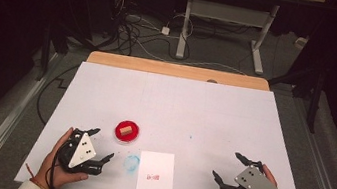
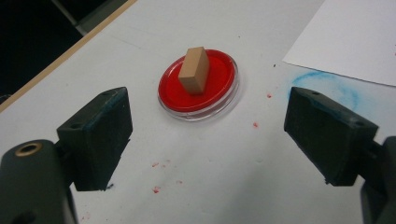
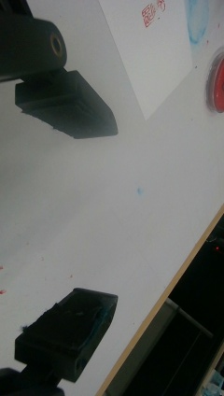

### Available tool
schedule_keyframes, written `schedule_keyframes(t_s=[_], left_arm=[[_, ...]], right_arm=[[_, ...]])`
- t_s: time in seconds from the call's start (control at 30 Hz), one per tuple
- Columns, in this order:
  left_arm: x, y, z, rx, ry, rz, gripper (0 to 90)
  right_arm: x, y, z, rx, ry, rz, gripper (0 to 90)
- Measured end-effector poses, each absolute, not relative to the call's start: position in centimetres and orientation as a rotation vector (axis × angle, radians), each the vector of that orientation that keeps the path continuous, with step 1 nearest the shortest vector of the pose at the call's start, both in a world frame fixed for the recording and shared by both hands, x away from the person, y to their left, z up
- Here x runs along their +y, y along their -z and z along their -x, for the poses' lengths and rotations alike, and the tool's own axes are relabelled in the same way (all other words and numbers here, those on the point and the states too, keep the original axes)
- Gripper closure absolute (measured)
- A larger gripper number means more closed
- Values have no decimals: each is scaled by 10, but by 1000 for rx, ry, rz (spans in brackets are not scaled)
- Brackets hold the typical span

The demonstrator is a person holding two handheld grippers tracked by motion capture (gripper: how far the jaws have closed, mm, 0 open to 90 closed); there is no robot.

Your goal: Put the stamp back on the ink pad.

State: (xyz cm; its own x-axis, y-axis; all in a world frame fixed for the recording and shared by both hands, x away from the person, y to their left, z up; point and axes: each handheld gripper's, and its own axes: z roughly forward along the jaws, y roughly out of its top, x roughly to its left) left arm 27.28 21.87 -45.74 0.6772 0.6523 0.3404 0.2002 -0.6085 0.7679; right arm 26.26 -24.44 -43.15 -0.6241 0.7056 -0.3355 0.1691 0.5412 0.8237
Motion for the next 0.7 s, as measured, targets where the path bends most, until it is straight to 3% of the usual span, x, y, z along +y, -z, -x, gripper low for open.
schedule_keyframes(t_s=[0.7], left_arm=[[218,458,-274,660,-784,-2181,150]], right_arm=[[-246,432,-264,2105,-1021,-703,169]])
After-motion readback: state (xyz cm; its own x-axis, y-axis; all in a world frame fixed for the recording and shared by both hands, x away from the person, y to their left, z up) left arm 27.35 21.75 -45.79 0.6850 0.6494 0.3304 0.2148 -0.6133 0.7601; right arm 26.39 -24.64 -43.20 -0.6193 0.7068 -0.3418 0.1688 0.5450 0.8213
